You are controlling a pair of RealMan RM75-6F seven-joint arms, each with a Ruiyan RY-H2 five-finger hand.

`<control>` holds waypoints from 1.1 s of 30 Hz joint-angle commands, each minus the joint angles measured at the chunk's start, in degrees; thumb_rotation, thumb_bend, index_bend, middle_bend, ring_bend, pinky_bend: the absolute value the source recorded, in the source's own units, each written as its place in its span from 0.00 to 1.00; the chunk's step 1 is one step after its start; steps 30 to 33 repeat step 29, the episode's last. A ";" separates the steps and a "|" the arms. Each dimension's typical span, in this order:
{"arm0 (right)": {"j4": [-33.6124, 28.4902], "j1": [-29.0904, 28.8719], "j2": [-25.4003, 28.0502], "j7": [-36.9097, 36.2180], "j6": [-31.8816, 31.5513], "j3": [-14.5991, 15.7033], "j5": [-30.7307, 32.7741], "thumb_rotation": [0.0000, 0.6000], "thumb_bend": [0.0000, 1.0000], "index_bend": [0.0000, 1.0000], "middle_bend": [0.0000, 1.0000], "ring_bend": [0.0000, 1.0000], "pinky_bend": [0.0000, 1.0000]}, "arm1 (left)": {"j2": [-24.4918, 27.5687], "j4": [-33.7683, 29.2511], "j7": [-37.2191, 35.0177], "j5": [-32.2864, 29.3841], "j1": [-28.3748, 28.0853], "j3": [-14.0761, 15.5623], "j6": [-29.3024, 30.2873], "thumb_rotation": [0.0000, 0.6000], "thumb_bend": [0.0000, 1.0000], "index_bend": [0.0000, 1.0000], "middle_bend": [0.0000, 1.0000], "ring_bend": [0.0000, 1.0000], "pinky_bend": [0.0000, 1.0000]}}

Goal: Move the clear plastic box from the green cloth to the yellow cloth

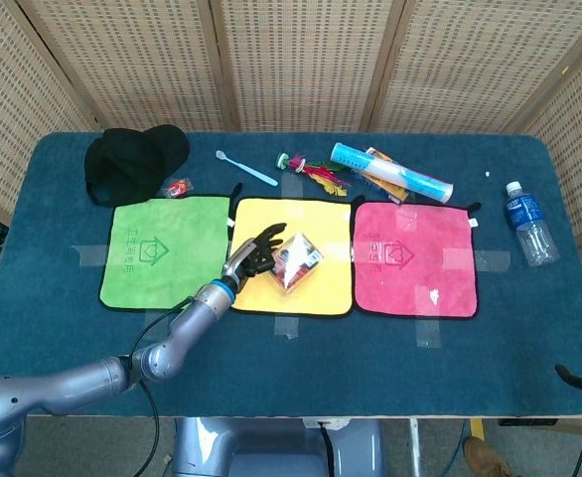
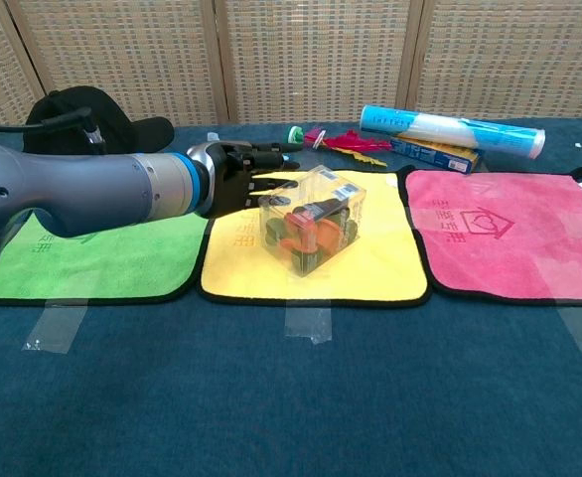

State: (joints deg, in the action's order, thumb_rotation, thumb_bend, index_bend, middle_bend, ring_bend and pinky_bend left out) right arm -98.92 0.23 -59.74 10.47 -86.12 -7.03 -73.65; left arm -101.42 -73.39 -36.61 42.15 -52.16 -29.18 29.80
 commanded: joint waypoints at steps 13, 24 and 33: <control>-0.39 0.29 0.04 -0.31 -0.52 0.83 -1.75 1.00 0.00 0.00 0.00 0.00 0.00 | 24.40 -14.74 18.25 17.91 14.25 8.21 19.20 1.00 0.17 0.00 0.00 0.00 0.00; 0.53 0.19 0.31 -3.31 -0.28 1.03 -3.22 1.00 0.00 0.00 0.00 0.00 0.00 | 32.47 -17.92 32.96 28.41 29.62 19.09 42.96 1.00 0.00 0.00 0.00 0.00 0.00; 1.12 0.33 0.65 -5.52 -0.58 1.16 -4.37 1.00 0.00 0.00 0.00 0.00 0.00 | 35.38 -20.44 37.41 32.21 37.88 24.81 52.33 1.00 0.00 0.00 0.00 0.00 0.00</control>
